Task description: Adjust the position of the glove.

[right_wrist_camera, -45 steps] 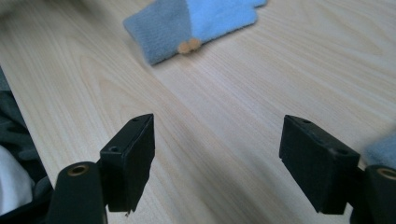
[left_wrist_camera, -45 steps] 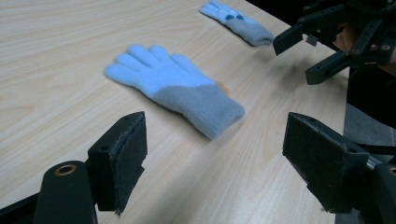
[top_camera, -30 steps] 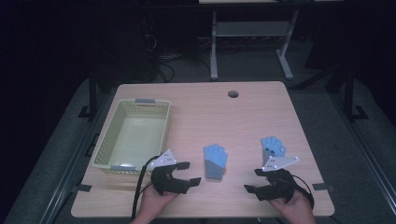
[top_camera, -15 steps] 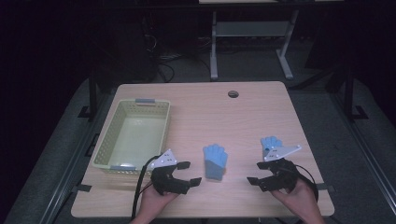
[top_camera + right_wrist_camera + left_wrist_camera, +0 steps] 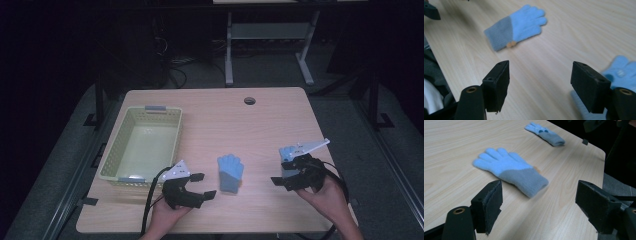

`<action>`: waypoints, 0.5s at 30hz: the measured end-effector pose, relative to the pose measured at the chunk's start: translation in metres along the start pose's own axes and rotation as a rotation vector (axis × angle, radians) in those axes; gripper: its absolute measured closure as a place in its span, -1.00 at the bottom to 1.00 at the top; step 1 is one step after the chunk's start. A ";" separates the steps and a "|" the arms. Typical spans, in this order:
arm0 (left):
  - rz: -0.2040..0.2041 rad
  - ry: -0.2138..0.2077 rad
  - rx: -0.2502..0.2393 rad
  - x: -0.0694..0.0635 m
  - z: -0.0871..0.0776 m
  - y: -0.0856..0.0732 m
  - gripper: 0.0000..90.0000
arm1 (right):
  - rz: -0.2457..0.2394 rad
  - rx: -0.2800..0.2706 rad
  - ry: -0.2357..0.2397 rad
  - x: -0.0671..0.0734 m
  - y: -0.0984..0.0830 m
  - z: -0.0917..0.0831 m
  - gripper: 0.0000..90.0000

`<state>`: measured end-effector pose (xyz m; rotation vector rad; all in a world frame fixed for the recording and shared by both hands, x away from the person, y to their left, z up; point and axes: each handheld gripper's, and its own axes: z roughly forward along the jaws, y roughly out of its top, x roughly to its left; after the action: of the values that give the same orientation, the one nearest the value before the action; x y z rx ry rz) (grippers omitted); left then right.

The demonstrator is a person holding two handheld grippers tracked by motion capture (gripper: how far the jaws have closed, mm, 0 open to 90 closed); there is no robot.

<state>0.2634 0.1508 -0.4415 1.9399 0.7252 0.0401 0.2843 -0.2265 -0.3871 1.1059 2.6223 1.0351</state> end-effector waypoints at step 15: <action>0.006 -0.005 -0.010 0.001 -0.001 0.002 -0.52 | 0.009 0.025 -0.063 -0.034 0.023 -0.007 -0.17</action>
<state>0.2650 0.1517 -0.4402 1.9325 0.7144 0.0424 0.3202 -0.2420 -0.3724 1.1375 2.5902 0.9563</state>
